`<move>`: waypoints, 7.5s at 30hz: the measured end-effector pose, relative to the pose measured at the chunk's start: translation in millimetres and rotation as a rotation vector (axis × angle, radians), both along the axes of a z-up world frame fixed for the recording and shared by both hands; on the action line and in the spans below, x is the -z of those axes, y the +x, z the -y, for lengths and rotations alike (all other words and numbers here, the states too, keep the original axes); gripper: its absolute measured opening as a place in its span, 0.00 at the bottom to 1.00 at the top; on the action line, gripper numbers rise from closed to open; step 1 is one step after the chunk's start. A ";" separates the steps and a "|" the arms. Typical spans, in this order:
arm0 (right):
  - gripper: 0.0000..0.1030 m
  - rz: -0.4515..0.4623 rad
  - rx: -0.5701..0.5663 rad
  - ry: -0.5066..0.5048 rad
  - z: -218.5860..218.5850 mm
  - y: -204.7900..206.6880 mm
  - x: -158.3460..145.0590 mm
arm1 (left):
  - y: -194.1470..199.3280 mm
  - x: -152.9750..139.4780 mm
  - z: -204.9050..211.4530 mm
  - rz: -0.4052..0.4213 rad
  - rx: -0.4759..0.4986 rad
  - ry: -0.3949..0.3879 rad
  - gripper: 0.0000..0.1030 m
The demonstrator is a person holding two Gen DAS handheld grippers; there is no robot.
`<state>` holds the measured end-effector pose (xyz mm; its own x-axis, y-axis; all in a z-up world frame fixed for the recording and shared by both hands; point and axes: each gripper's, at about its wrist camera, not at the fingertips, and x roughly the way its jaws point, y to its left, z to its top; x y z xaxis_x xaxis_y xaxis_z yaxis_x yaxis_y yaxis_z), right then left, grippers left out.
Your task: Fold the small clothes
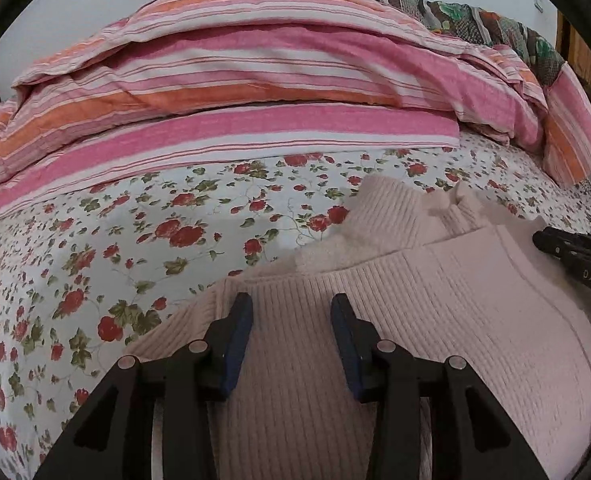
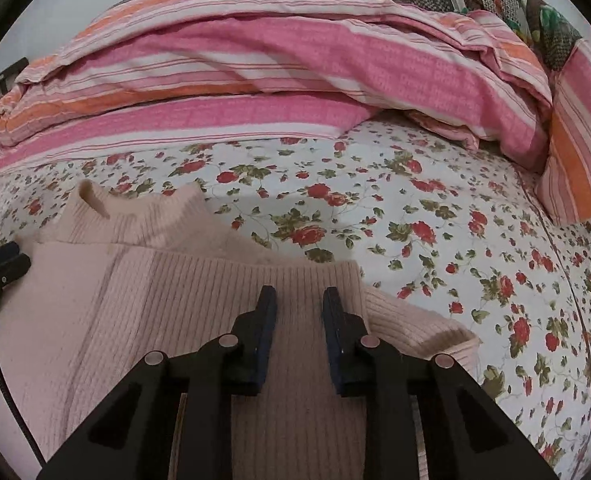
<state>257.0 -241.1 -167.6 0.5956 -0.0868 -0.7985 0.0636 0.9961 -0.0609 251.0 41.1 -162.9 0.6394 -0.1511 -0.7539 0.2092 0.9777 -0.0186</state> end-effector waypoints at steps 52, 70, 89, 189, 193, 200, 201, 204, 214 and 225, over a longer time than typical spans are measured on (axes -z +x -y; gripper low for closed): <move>0.46 -0.189 -0.035 -0.073 -118.2 32.2 -5.1 | -20.3 -15.2 -88.8 0.068 -0.106 -0.273 0.60; 0.45 0.008 -0.132 -0.053 -136.2 -138.3 -23.6 | -49.7 -28.4 -93.6 0.029 -0.049 -0.349 0.60; 0.45 0.158 -0.199 0.132 -69.4 -185.0 -55.1 | -140.6 7.0 -95.6 -0.076 -0.002 -0.505 0.63; 0.61 0.439 0.057 0.583 118.7 -209.7 -63.2 | -142.1 -62.1 78.3 0.222 0.186 -0.363 0.71; 0.62 0.368 0.041 0.621 102.7 -182.2 -61.5 | -111.4 -48.1 60.8 0.207 0.149 -0.342 0.71; 0.16 0.212 -0.008 0.408 46.1 -127.6 -52.6 | -81.4 -21.7 52.7 0.178 0.169 -0.405 0.71; 0.15 0.190 -0.008 0.345 38.5 -123.6 -51.0 | -80.4 -19.5 52.2 0.169 0.186 -0.421 0.71; 0.14 0.311 -0.022 0.250 30.9 -148.9 -60.4 | -81.1 -18.7 51.1 0.174 0.199 -0.392 0.71; 0.33 0.250 0.071 0.284 58.9 -186.8 -36.3 | -82.9 -15.5 51.4 0.149 0.224 -0.439 0.71; 0.10 0.112 0.039 0.302 66.2 -95.2 -42.3 | -65.6 -7.2 39.0 0.108 0.166 -0.474 0.71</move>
